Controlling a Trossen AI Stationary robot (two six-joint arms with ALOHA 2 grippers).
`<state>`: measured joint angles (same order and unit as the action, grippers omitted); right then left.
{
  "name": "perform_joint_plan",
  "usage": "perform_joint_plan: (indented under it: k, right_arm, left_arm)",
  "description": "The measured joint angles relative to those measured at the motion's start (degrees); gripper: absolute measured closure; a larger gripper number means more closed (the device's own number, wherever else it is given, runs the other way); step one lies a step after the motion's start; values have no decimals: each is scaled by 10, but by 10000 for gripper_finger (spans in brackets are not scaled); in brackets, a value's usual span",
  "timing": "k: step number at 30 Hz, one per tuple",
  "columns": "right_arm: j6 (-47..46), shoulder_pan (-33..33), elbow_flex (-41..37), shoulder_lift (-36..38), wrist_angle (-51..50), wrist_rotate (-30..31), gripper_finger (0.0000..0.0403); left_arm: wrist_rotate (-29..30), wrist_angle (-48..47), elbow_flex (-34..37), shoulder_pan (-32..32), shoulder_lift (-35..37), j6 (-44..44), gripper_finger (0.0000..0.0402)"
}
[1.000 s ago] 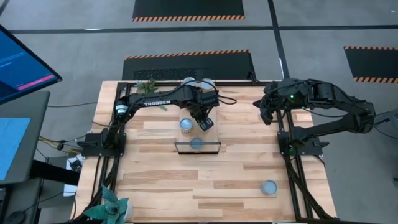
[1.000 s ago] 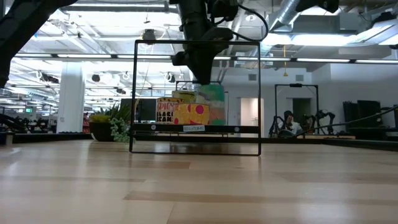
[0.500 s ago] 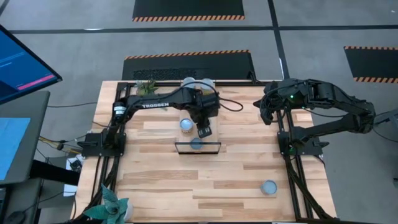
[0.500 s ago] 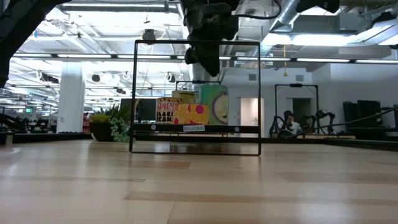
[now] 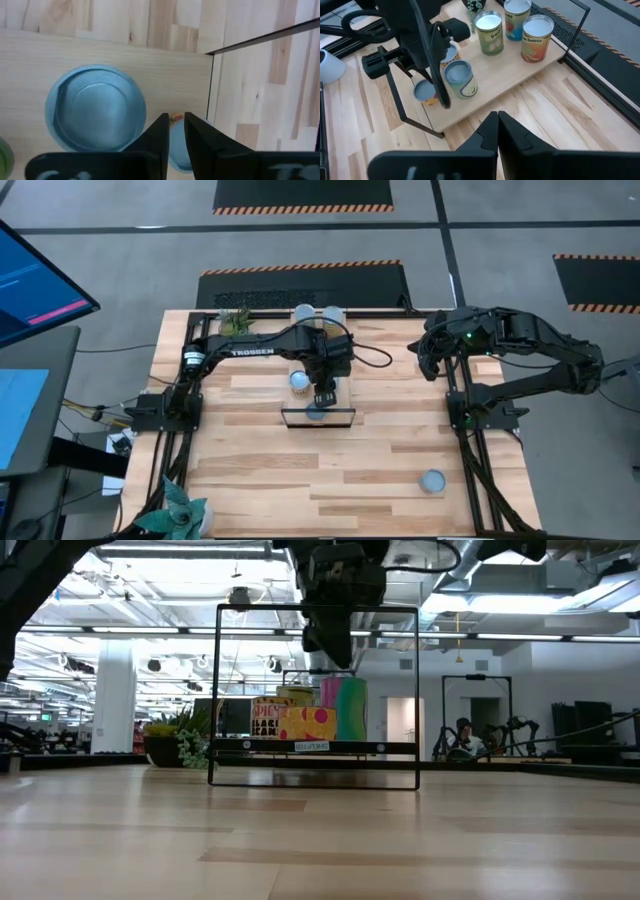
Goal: Pick and place cans onto a shelf
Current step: Put the canned chicken soup on the shelf, then adjust the cans on the shelf
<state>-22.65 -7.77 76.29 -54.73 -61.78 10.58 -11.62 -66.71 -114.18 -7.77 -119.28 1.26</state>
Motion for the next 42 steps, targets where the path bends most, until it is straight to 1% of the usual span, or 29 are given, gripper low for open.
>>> perform_joint_plan:
  k: [3, 10, 13, 23, 30, 36, 39, 42]
  right_arm:
    - [0, 0, 0, 0, 0, 0, 381]
    - [0, 0, 0, 0, 0, 0, 378]
    - [0, 0, 0, 0, 0, 0, 377]
    - [2, 0, 0, 0, 0, 0, 381]
    - [2, 0, 0, 0, 0, 0, 375]
    - [2, 0, 0, 0, 0, 0, 379]
    - [2, 0, 0, 0, 0, 0, 382]
    - [1, 0, 0, 0, 0, 0, 381]
  left_arm:
    - [-1, 17, 11, 0, 1, 1, 356]
    - [3, 23, 34, 0, 1, 0, 356]
    - [17, 39, 34, -3, 1, -5, 356]
    - [47, 49, 35, -29, 1, -27, 356]
    - [48, 75, 35, -46, 1, -34, 356]
    - [46, 99, 35, -48, 1, -20, 356]
    - [41, 57, 21, -44, 1, -10, 356]
    - [49, -48, -3, -40, 2, -13, 356]
